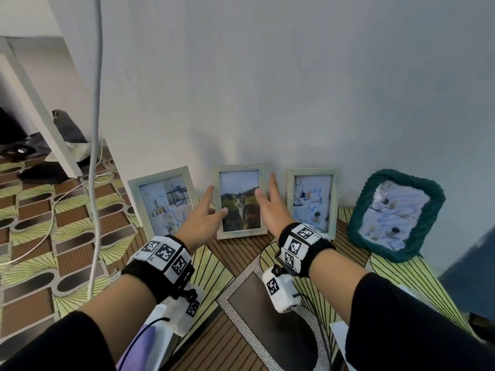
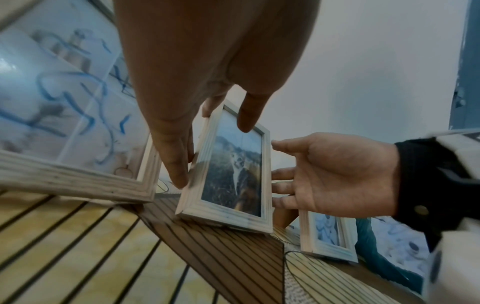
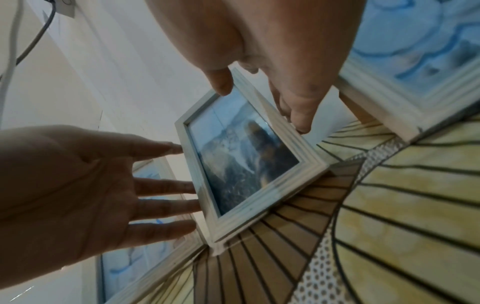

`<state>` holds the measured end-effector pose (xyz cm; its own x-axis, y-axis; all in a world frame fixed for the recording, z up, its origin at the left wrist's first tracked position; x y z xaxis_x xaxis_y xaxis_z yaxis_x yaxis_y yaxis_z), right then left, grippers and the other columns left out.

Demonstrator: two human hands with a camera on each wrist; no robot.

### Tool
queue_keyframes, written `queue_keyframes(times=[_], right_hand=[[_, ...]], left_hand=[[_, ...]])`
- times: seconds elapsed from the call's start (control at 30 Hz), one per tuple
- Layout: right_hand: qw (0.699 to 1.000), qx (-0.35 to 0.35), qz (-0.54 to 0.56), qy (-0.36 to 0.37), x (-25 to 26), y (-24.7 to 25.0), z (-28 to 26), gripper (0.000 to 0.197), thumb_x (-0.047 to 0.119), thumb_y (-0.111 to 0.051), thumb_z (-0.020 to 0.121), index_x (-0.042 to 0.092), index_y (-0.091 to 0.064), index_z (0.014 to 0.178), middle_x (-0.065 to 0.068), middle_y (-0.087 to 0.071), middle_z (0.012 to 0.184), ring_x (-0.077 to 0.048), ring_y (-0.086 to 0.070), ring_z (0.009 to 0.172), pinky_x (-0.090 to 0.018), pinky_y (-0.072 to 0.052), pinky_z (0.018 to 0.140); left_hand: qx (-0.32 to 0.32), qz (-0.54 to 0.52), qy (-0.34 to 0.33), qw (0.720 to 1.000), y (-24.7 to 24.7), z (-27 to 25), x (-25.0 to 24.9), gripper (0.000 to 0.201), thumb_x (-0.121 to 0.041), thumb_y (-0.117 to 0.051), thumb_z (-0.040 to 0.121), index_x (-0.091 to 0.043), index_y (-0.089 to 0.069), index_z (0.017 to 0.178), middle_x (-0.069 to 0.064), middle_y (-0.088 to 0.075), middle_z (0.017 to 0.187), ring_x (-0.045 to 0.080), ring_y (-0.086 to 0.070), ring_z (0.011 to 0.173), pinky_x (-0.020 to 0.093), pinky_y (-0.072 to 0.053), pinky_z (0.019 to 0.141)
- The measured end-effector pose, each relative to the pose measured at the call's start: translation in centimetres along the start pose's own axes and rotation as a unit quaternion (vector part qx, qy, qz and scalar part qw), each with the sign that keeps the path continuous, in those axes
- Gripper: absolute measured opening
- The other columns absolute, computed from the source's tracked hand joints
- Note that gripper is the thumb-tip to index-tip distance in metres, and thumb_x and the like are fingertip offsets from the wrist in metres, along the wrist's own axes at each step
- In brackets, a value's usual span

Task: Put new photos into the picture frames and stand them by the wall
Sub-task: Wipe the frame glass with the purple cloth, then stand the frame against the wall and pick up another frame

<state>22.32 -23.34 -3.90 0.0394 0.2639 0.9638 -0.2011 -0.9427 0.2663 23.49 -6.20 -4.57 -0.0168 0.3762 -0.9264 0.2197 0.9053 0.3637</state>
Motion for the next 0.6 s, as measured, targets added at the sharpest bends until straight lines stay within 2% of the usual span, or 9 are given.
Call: queue_keyframes(times=[0.07, 0.1, 0.17, 0.27, 0.33, 0.4, 0.47, 0.53, 0.6], right_hand=[[1.0, 0.001, 0.004, -0.01, 0.6, 0.5, -0.6, 0.062, 0.039, -0.034, 0.105, 0.039, 0.005, 0.154, -0.01, -0.024, 0.159, -0.028, -0.04, 0.136, -0.02, -0.038, 0.081], [1.0, 0.002, 0.009, -0.016, 0.9, 0.7, -1.0, 0.062, 0.039, -0.034, 0.105, 0.038, 0.004, 0.154, -0.011, -0.025, 0.159, -0.027, -0.04, 0.136, -0.016, -0.039, 0.076], [1.0, 0.005, 0.008, -0.016, 1.5, 0.6, -2.1, 0.064, 0.041, -0.036, 0.104, 0.036, 0.002, 0.155, -0.012, -0.027, 0.158, -0.027, -0.041, 0.136, -0.015, -0.043, 0.08], [0.997, -0.014, -0.059, 0.047, 2.8, -0.4, -4.2, 0.059, 0.042, -0.04, 0.102, 0.036, -0.01, 0.153, -0.01, -0.039, 0.151, -0.024, -0.047, 0.128, -0.032, -0.037, 0.104], [0.991, -0.017, -0.077, 0.105, 3.9, -1.9, -5.7, 0.051, 0.037, -0.046, 0.1, 0.038, -0.023, 0.145, -0.003, -0.044, 0.147, -0.02, -0.046, 0.128, -0.033, -0.035, 0.105], [0.987, 0.004, -0.075, 0.14, 4.7, -3.9, -6.7, 0.044, 0.032, -0.05, 0.098, 0.037, -0.031, 0.138, 0.002, -0.052, 0.134, -0.015, -0.051, 0.122, -0.035, -0.042, 0.103], [0.985, 0.027, -0.077, 0.149, 5.0, -6.0, -6.8, 0.042, 0.029, -0.052, 0.097, 0.035, -0.035, 0.135, 0.008, -0.053, 0.123, -0.009, -0.054, 0.112, -0.022, -0.047, 0.09], [0.986, 0.04, -0.078, 0.14, 5.0, -7.8, -6.4, 0.044, 0.027, -0.053, 0.096, 0.032, -0.037, 0.136, 0.008, -0.054, 0.125, -0.004, -0.055, 0.108, -0.006, -0.041, 0.073], [0.989, 0.056, -0.059, 0.12, 4.7, -9.2, -5.8, 0.046, 0.028, -0.052, 0.098, 0.028, -0.036, 0.141, 0.005, -0.053, 0.133, -0.005, -0.053, 0.113, -0.009, -0.042, 0.081]], left_hand=[[0.002, 0.01, 0.0, 1.0, 0.3, -1.1, -0.6, 0.067, -0.033, -0.051, 0.101, -0.039, -0.011, 0.155, 0.01, -0.062, 0.112, 0.019, -0.059, 0.082, 0.034, -0.054, 0.073], [0.002, 0.011, -0.001, 1.0, 0.6, -1.7, -0.9, 0.066, -0.035, -0.05, 0.101, -0.039, -0.013, 0.155, 0.007, -0.06, 0.116, 0.019, -0.061, 0.093, 0.037, -0.055, 0.084], [-0.003, 0.008, -0.005, 1.0, 1.1, -3.1, -1.2, 0.059, -0.037, -0.05, 0.101, -0.037, -0.023, 0.153, 0.004, -0.058, 0.122, 0.02, -0.058, 0.11, 0.044, -0.05, 0.098], [-0.062, -0.005, -0.039, 0.997, 3.2, -5.4, -1.6, 0.038, -0.032, -0.052, 0.1, -0.035, -0.046, 0.138, -0.002, -0.06, 0.112, 0.014, -0.06, 0.101, 0.037, -0.054, 0.087], [-0.12, -0.02, -0.063, 0.991, 5.3, -6.9, -1.7, 0.026, -0.026, -0.052, 0.099, -0.035, -0.054, 0.124, -0.003, -0.059, 0.112, 0.015, -0.06, 0.102, 0.04, -0.055, 0.088], [-0.171, -0.035, -0.076, 0.982, 7.3, -7.9, -1.5, 0.025, -0.02, -0.053, 0.098, -0.033, -0.053, 0.119, -0.005, -0.057, 0.113, 0.015, -0.059, 0.103, 0.045, -0.056, 0.088], [-0.212, -0.059, -0.084, 0.972, 9.1, -8.3, -1.0, 0.031, -0.012, -0.054, 0.095, -0.031, -0.05, 0.119, 0.0, -0.053, 0.115, 0.017, -0.059, 0.103, 0.045, -0.059, 0.083], [-0.237, -0.077, -0.086, 0.965, 10.5, -8.4, -0.3, 0.043, -0.004, -0.055, 0.093, -0.035, -0.044, 0.122, 0.007, -0.048, 0.123, 0.02, -0.058, 0.108, 0.038, -0.062, 0.074], [-0.244, -0.079, -0.065, 0.965, 11.4, -8.1, 0.8, 0.057, -0.001, -0.056, 0.091, -0.042, -0.039, 0.128, 0.012, -0.043, 0.133, 0.028, -0.054, 0.118, 0.043, -0.062, 0.076]])
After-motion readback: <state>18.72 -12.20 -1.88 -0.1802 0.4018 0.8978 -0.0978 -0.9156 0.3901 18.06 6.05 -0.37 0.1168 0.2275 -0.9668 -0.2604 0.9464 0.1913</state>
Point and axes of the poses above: each hand's wrist, its own z-axis towards the middle knuckle, its own y-axis out of the back of the hand, x = y × z, the point moved 8 cm from there along z, towards the middle knuckle
